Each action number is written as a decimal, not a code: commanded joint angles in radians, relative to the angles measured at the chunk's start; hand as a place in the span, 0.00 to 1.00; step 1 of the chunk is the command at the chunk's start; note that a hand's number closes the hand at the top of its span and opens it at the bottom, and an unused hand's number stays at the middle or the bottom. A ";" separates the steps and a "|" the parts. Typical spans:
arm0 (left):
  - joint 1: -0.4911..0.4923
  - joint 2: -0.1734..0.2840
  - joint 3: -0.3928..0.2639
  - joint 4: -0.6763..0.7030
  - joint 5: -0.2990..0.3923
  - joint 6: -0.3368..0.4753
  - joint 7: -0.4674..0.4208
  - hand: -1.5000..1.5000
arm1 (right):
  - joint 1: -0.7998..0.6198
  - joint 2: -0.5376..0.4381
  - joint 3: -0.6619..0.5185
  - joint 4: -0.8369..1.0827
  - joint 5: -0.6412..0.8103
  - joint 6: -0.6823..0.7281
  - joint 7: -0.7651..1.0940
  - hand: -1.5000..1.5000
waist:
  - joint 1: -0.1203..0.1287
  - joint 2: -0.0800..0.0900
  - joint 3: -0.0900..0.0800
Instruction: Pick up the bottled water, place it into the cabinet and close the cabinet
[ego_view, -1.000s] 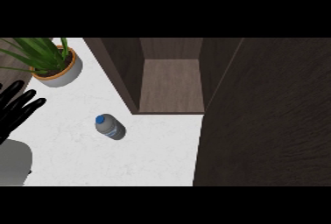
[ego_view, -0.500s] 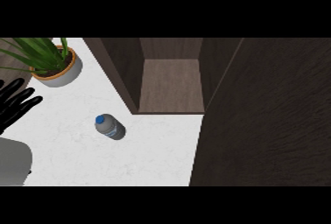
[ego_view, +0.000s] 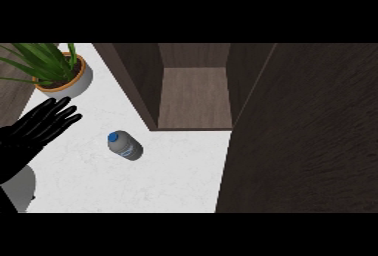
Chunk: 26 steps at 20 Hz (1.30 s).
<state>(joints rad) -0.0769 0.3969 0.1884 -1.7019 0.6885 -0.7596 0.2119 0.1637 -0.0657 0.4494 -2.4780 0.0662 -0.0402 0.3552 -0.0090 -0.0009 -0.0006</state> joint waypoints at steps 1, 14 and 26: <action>-0.053 -0.106 -0.034 0.078 -0.196 0.009 -0.079 0.00 | -0.011 0.009 0.055 -0.040 0.113 -0.030 0.033 0.00 | -0.001 0.001 0.000; -0.174 -0.121 -0.041 0.463 -0.509 -0.028 -0.319 0.00 | 0.033 -0.076 0.027 -0.141 0.052 -0.038 0.052 0.00 | -0.009 0.001 0.000; -0.314 -0.103 -0.078 0.990 -0.772 0.000 -0.749 0.00 | -0.030 -0.086 0.075 -0.117 0.081 -0.087 0.087 0.00 | -0.022 0.005 -0.002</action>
<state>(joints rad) -0.3384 0.3029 0.1248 -0.8485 -0.0290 -0.7426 -0.4011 0.1100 -0.1184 0.5189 -2.4885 0.0741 -0.1338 0.4059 -0.0255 0.0033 -0.0025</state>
